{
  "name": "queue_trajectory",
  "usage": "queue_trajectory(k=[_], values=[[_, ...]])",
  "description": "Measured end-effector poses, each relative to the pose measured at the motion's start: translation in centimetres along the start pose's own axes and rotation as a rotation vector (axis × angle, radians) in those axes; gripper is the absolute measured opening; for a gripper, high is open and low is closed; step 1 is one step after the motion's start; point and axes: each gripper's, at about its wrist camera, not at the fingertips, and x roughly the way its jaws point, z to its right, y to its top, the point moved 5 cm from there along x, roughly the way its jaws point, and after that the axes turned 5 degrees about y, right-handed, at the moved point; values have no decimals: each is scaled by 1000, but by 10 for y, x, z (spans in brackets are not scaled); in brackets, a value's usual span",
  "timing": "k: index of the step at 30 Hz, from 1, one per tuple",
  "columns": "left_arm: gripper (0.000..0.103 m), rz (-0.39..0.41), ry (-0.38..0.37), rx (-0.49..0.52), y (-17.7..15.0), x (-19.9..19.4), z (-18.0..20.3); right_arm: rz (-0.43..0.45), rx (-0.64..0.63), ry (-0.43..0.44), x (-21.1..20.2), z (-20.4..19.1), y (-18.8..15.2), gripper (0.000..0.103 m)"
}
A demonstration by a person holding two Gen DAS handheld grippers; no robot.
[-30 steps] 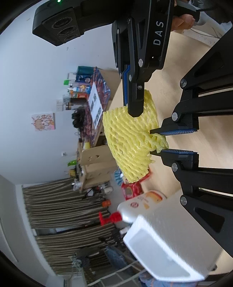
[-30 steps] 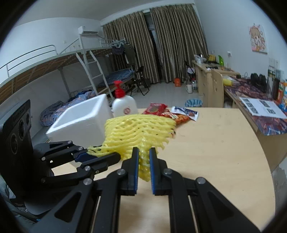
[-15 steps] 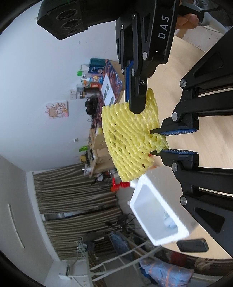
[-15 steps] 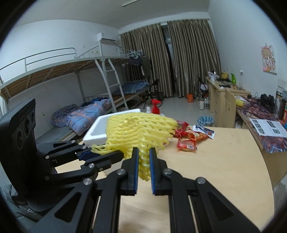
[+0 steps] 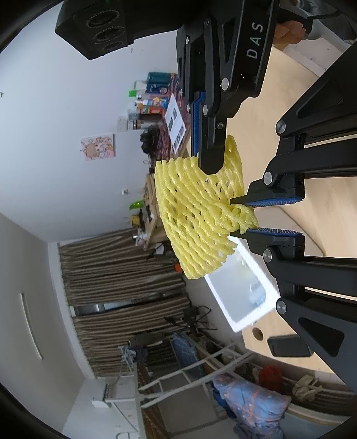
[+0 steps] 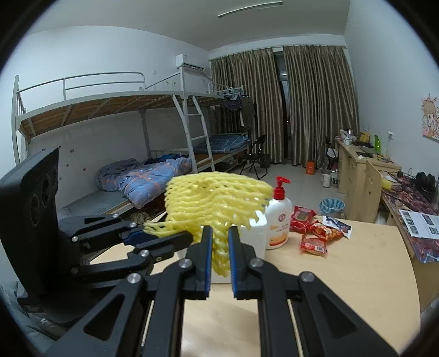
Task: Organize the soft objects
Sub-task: 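Carry the yellow net over the foam box with the right gripper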
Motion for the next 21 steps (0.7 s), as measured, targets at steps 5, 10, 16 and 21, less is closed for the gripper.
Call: queue_trajectory(k=[5,10,16,21], values=[[15,-9,31,-12,0,2,-17,-9,-12,36,17,-6,5,14],[15,-23,64,-22,-1,13,-33,-20,-27,55,34,-11,8,14],[15,-41,71,-45,1,31,-51,-47,-33,72,58,-9,12,14],[15,-52,73,-53,4,51,-60,-58,-31,67,74,-4,16,14]])
